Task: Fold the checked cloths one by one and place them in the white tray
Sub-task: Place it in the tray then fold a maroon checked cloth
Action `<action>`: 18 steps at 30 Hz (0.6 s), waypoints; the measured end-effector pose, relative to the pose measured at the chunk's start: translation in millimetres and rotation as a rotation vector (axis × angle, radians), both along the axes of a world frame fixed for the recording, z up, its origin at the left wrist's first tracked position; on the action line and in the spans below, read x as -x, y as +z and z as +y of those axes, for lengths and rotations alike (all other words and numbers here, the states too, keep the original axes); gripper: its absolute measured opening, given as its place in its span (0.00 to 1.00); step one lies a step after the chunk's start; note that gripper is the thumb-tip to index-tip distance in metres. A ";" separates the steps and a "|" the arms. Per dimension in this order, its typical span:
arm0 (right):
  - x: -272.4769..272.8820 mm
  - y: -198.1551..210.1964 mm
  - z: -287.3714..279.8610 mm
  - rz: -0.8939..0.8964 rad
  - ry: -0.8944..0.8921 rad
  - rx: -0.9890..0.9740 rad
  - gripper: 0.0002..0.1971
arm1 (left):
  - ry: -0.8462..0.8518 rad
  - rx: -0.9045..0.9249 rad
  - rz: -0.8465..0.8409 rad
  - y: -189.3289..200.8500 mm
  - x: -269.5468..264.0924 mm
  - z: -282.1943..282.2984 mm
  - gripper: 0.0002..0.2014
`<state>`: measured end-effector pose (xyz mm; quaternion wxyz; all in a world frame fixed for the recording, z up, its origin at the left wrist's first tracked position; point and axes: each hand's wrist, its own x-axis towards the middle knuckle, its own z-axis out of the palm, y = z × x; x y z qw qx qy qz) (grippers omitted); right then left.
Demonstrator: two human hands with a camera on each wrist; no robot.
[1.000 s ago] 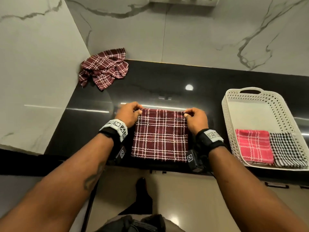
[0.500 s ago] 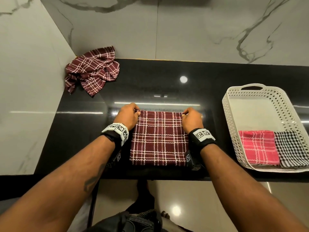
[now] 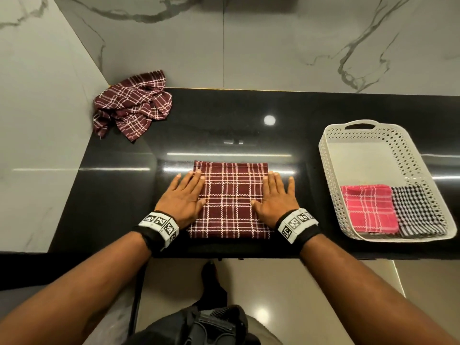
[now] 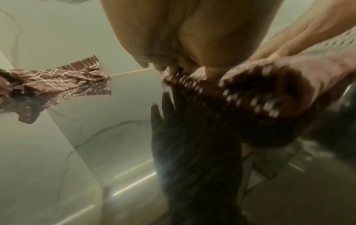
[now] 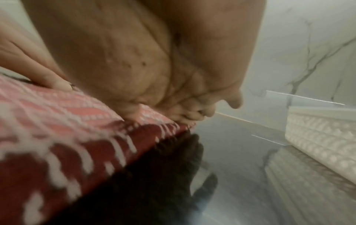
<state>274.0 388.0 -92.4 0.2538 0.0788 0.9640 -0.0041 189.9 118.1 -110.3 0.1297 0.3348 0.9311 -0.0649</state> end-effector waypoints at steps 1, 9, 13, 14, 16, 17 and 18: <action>-3.2 3.9 -5.9 0.024 0.003 -0.026 0.39 | 0.000 -0.003 0.003 4.2 -4.9 5.5 0.34; -36.2 -13.5 -24.6 0.023 0.188 0.258 0.37 | -0.071 -0.032 -0.047 -6.8 -52.8 24.8 0.36; -59.2 -3.9 -1.4 -0.018 0.051 0.099 0.40 | 0.011 -0.003 -0.062 -0.9 -74.7 -10.5 0.35; -60.4 0.5 -5.9 -0.006 0.032 0.063 0.41 | 0.025 -0.004 -0.059 3.2 -78.4 -10.0 0.35; -58.3 8.6 -26.1 0.102 0.041 0.095 0.39 | 0.037 -0.090 -0.045 11.9 -83.3 4.5 0.35; -57.8 9.3 -37.2 0.173 0.071 0.146 0.36 | 0.030 -0.153 -0.020 13.2 -85.9 14.8 0.36; -58.4 6.9 -46.6 0.219 0.102 0.211 0.35 | 0.018 -0.195 0.009 11.2 -88.5 24.0 0.37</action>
